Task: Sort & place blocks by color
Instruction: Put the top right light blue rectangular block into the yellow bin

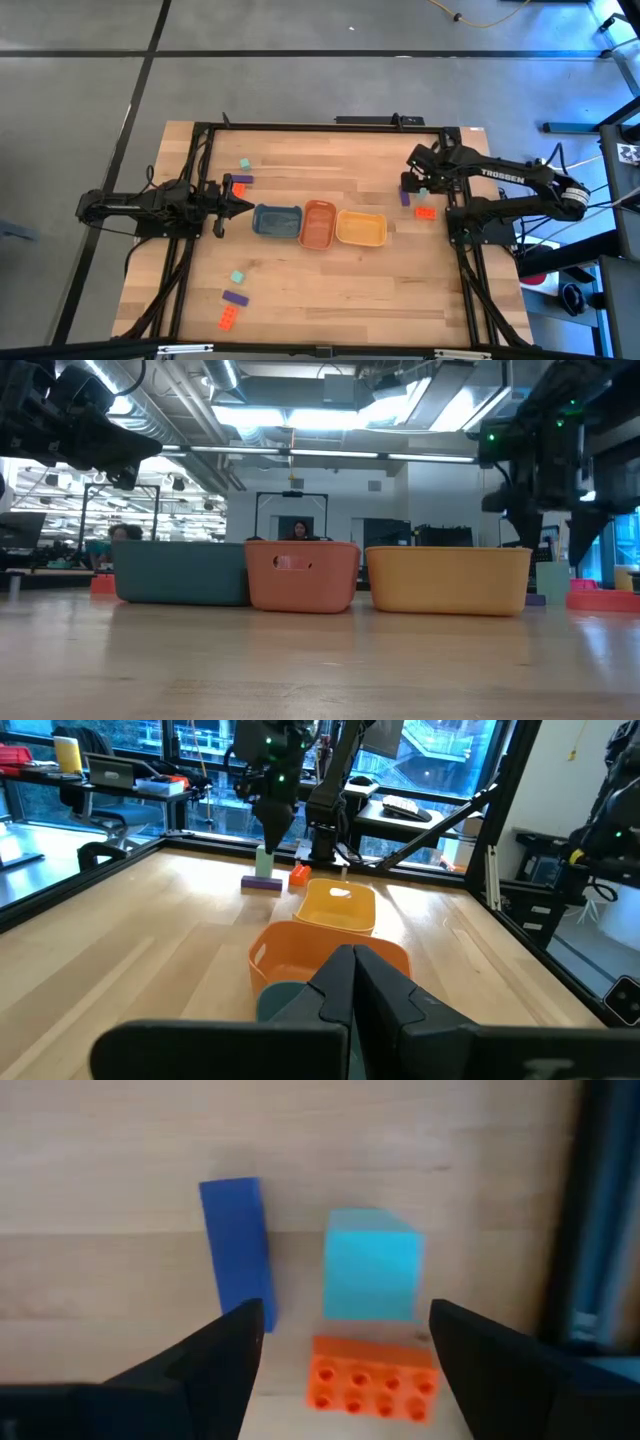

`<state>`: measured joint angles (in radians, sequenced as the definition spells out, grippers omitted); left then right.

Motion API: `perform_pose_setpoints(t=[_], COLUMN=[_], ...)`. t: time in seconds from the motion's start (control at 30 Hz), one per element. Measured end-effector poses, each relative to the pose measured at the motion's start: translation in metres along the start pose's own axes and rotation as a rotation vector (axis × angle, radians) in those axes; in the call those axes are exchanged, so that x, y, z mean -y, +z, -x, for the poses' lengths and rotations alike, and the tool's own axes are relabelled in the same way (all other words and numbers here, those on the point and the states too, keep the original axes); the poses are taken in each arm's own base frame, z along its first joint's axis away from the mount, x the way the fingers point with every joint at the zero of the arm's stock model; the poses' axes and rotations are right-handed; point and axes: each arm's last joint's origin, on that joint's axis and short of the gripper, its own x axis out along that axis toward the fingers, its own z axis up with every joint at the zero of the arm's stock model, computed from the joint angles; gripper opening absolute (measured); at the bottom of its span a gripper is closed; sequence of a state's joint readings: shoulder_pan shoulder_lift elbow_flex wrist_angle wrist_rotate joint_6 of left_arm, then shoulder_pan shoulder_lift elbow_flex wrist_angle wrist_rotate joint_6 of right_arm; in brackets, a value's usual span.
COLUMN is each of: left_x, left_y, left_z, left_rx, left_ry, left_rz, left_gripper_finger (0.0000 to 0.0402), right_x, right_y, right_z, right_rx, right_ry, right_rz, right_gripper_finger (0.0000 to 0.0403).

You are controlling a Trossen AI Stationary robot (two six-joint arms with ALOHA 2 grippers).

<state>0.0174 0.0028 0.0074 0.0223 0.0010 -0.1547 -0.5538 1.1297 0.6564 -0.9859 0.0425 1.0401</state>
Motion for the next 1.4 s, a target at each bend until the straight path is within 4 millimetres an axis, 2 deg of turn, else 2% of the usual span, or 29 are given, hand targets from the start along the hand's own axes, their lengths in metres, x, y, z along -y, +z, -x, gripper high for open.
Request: perform_pose_setpoints(t=[0.3, 0.57, 0.77, 1.03, 1.1, 1.23, 1.4], left_x=[0.000, 0.000, 0.000, 0.000, 0.000, 0.000, 0.000], left_y=[0.000, 0.000, 0.000, 0.000, 0.000, 0.000, 0.000], left_z=[0.000, 0.000, 0.000, 0.000, 0.000, 0.000, 0.000], left_rx=[0.000, 0.000, 0.000, 0.000, 0.000, 0.000, 0.000], left_ry=[0.000, 0.000, 0.000, 0.000, 0.000, 0.000, 0.000], left_rz=[0.000, 0.000, 0.000, 0.000, 0.000, 0.000, 0.000], left_gripper_finger=[0.0000, 0.0000, 0.0000, 0.0000, 0.0000, 0.0000, 0.0000], right_x=[0.010, 0.006, 0.006, 0.007, 0.007, 0.009, 0.006], right_y=[-0.004, -0.001, -0.001, -0.001, -0.001, -0.002, -0.001], right_z=[-0.024, -0.025, -0.025, -0.025, -0.024, -0.009, 0.043], right_rx=[0.051, 0.123, 0.123, 0.124, 0.124, 0.114, 0.238], right_ry=[-0.036, -0.012, -0.015, -0.017, -0.014, -0.003, 0.095], right_rz=[-0.034, -0.038, -0.038, -0.031, -0.019, 0.035, 0.161], right_gripper_finger=[0.0288, 0.0279, 0.0241, 0.0142, 0.0137, 0.0137, 0.0137])
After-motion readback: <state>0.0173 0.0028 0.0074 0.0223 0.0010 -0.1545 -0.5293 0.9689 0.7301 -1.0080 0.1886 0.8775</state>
